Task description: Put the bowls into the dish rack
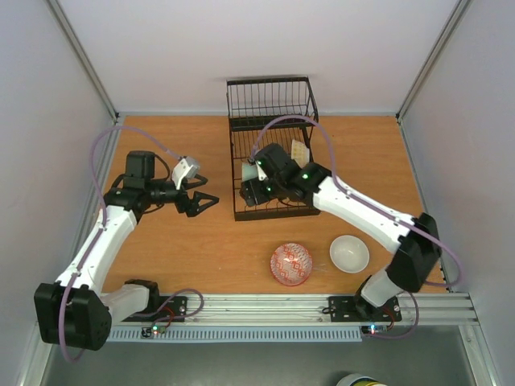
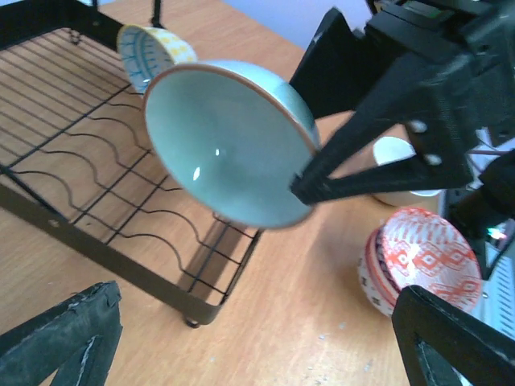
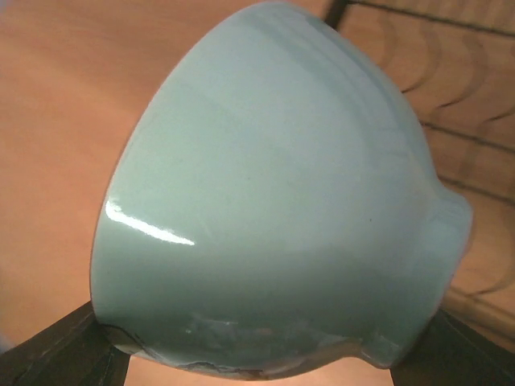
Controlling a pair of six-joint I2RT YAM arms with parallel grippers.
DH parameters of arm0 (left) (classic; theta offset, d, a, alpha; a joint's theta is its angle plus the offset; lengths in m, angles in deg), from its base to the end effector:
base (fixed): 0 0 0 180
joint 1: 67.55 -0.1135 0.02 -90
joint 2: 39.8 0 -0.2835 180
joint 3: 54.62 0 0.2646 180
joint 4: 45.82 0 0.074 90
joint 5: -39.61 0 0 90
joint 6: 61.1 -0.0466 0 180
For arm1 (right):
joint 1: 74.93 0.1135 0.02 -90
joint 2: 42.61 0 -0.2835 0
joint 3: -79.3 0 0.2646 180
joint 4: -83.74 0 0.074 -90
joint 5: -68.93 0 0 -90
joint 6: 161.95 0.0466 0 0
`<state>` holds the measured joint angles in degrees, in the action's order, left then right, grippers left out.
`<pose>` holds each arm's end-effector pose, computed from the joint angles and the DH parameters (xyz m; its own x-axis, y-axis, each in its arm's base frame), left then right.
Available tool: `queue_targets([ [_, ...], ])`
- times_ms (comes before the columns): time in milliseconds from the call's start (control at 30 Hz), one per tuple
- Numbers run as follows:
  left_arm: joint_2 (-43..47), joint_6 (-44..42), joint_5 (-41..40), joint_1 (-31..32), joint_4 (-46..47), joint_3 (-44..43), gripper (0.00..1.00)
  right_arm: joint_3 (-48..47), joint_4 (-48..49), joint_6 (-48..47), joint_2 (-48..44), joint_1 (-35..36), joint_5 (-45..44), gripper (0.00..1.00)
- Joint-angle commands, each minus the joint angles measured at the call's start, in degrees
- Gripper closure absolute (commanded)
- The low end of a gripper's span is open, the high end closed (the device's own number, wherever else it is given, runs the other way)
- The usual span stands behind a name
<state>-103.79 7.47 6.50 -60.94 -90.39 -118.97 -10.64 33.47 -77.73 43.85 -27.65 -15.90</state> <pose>0.2255 -0.0654 0.3006 -0.4039 0.2477 -0.8806 0.8668 0.4114 -0.2818 0.2337 0.2593 0.3248 -0.4140 -0.5962 -0.6878 -0.8194 0.5732 -0.0036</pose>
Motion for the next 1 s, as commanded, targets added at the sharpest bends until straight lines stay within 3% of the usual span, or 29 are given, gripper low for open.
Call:
queue_targets([
  [0,0.6,4.1,-6.4,0.1,6.5,0.8,0.08,-12.0,-9.9,-7.4,7.5,-0.7,-21.6,0.97],
  [133,0.1,4.0,-6.4,0.1,6.6,1.0,0.08,-19.1,-13.2,-11.1,16.1,-0.7,-33.1,0.97],
  [400,0.8,3.6,-6.4,0.0,6.1,1.0,0.07,-28.7,-13.4,-15.0,28.6,-3.4,-39.0,0.97],
  [967,0.1,3.2,-6.4,0.1,6.7,1.4,0.07,-34.3,-11.5,-18.0,37.8,-10.1,-36.6,0.97],
])
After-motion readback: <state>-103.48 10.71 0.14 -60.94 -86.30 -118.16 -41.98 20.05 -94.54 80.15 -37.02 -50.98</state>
